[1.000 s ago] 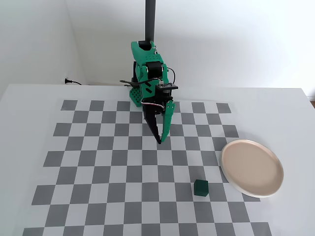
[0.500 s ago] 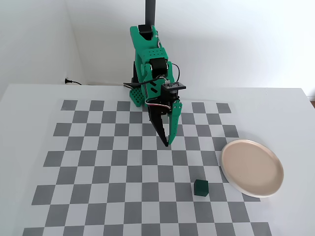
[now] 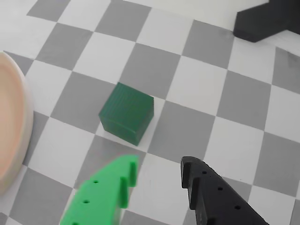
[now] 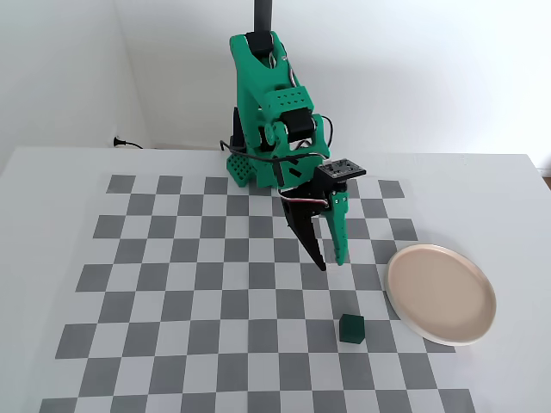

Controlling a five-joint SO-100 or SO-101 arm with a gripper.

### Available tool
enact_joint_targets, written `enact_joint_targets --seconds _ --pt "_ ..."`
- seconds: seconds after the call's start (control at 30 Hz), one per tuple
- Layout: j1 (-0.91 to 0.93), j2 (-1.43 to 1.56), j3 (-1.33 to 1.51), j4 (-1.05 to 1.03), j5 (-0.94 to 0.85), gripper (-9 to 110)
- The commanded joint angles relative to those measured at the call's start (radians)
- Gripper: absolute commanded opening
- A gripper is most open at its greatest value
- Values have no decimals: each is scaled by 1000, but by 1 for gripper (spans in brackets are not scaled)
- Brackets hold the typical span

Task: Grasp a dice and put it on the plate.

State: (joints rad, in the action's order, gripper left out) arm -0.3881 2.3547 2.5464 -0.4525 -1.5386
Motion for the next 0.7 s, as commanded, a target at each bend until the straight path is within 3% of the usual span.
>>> enact_joint_targets --seconds 0.0,0.67 --pt "-26 -66 -135 60 0 13" --pt "-86 -588 -482 124 60 14"
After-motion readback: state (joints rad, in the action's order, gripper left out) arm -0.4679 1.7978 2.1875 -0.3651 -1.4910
